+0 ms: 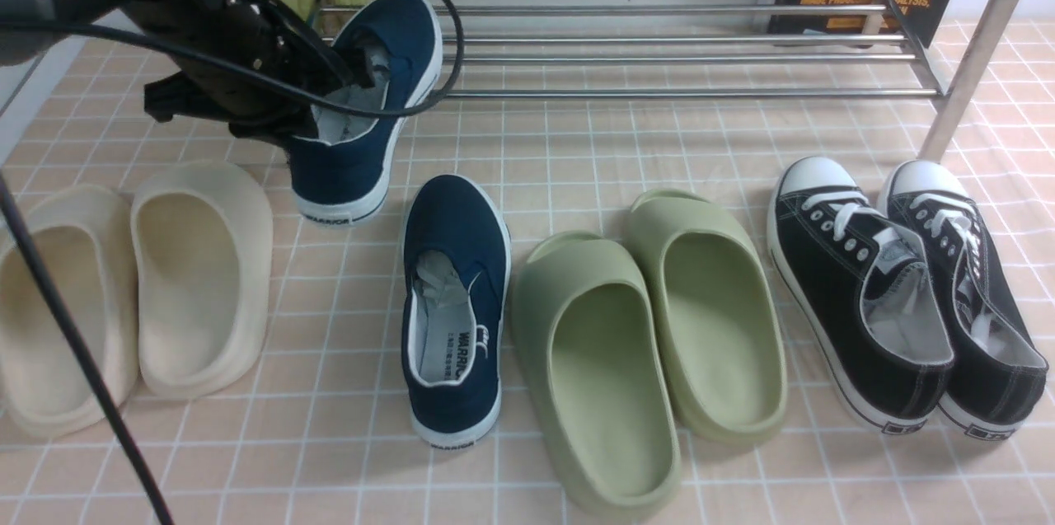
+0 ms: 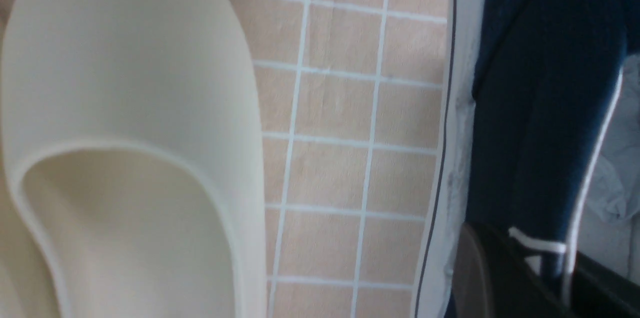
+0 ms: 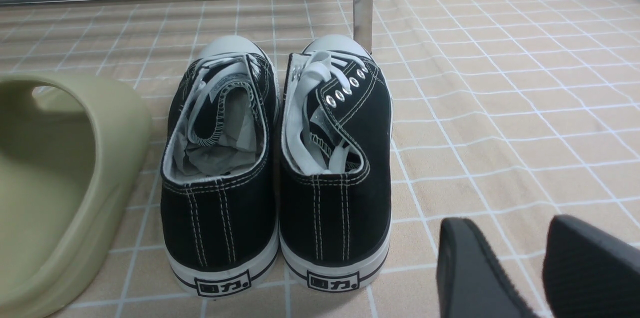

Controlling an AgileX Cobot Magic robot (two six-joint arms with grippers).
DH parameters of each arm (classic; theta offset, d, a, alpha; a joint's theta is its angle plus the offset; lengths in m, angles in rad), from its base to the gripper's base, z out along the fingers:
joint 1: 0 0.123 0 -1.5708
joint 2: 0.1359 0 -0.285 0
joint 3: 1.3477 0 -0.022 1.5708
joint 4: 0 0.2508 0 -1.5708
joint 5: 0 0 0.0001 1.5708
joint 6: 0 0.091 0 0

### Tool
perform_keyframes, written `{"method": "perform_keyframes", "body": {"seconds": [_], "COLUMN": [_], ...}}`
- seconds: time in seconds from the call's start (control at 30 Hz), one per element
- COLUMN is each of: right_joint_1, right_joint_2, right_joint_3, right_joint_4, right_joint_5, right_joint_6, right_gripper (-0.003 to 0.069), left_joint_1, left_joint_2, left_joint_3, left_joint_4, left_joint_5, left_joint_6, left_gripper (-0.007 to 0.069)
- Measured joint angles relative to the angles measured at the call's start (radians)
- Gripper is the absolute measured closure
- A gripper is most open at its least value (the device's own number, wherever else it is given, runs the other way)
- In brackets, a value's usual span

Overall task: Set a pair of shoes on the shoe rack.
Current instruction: Use the left arm to put a shoe into the shoe rack

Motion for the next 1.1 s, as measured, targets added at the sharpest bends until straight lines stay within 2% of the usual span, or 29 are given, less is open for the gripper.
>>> {"method": "perform_keyframes", "body": {"seconds": [0.4,0.5,0.7,0.73,0.83,0.97,1.1], "right_joint_1": [0.000,0.000,0.000,0.000,0.000,0.000,0.000], "right_joint_2": [0.000,0.000,0.000,0.000,0.000,0.000,0.000], "right_joint_3": [0.000,0.000,0.000,0.000,0.000,0.000,0.000], "right_joint_4": [0.000,0.000,0.000,0.000,0.000,0.000,0.000], "right_joint_5": [0.000,0.000,0.000,0.000,0.000,0.000,0.000], "right_joint_6": [0.000,0.000,0.000,0.000,0.000,0.000,0.000], "right_gripper": [0.0416,0.0416,0.0416,0.0416,0.0416,0.0416,0.0416], "left_joint_1": [0.000,0.000,0.000,0.000,0.000,0.000,0.000], "left_joint_2": [0.298,0.363,0.416,0.412,0.379,0.314,0.196], "left_joint_3": [-0.352,-0.425,-0.502,-0.517,-0.545,-0.558,-0.564], "left_joint_4": [0.074,0.095,0.111,0.111,0.111,0.108,0.104], "left_joint_5": [-0.117,-0.141,-0.143,-0.123,-0.037,0.077,0.296], "left_joint_6": [-0.076,-0.093,-0.098,-0.098,-0.063,0.018,0.138], "left_gripper": [0.0560,0.0519,0.0390,0.0332,0.0249,0.0193,0.0174]}}
